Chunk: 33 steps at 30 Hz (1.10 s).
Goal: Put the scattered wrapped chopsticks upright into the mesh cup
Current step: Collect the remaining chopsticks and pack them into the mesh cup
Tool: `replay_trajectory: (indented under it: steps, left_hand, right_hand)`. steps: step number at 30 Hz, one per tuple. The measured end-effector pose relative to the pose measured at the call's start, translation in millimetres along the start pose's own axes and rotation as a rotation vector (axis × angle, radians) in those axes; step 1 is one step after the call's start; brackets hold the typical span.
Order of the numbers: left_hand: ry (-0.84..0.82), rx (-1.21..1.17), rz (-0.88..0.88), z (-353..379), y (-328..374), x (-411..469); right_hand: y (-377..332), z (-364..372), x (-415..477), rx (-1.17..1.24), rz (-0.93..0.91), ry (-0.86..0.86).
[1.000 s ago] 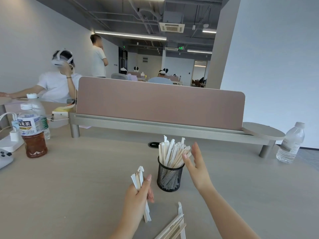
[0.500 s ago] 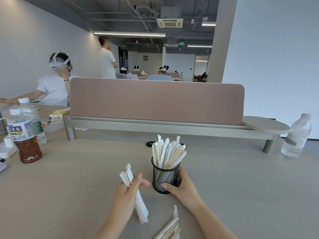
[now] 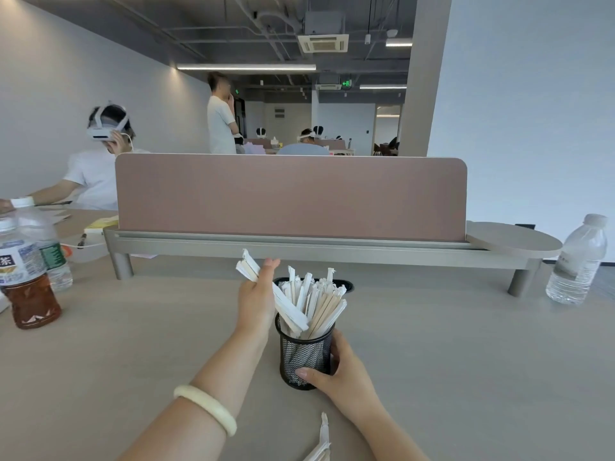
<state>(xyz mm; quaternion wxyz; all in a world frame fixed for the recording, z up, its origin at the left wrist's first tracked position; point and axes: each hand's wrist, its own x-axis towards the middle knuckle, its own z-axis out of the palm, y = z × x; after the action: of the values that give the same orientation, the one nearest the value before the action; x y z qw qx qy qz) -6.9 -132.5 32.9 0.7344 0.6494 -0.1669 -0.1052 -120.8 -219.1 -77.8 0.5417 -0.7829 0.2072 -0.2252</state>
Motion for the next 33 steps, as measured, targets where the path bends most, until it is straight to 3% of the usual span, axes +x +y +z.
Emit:
replay_trajectory:
  steps: [4, 8, 14, 17, 20, 23, 25, 28, 33]
  left_hand:
    - [-0.064, 0.166, -0.032, -2, -9, 3]
    - [-0.297, 0.280, 0.015, -3, -24, 2]
    - [-0.450, 0.362, -0.049, -8, -37, 5]
    - [-0.454, 0.365, -0.027, -12, -35, 8]
    - [-0.303, 0.291, 0.027, -14, -21, 5]
    - [-0.178, 0.308, 0.292, -15, -10, 0]
    - [-0.219, 0.476, 0.450, -17, -9, -1]
    - [-0.365, 0.723, 0.463, -19, -20, 5]
    - [-0.316, 0.675, 0.492, -22, -24, 6]
  right_hand:
    - [1, -1, 0, 0.005, -0.003, -0.001]
    - [1, 0, 0, 0.003, -0.007, 0.003]
    - [4, 0, 1, 0.010, -0.004, -0.009]
    - [4, 1, 2, 0.009, -0.002, -0.007]
    - [4, 0, 2, -0.001, 0.004, -0.003]
    - [3, -1, 2, 0.000, 0.006, -0.005]
    - [3, -1, 2, 0.002, 0.003, -0.006]
    - [5, -1, 2, -0.007, 0.003, -0.002]
    - [5, 0, 3, -0.006, -0.014, -0.004]
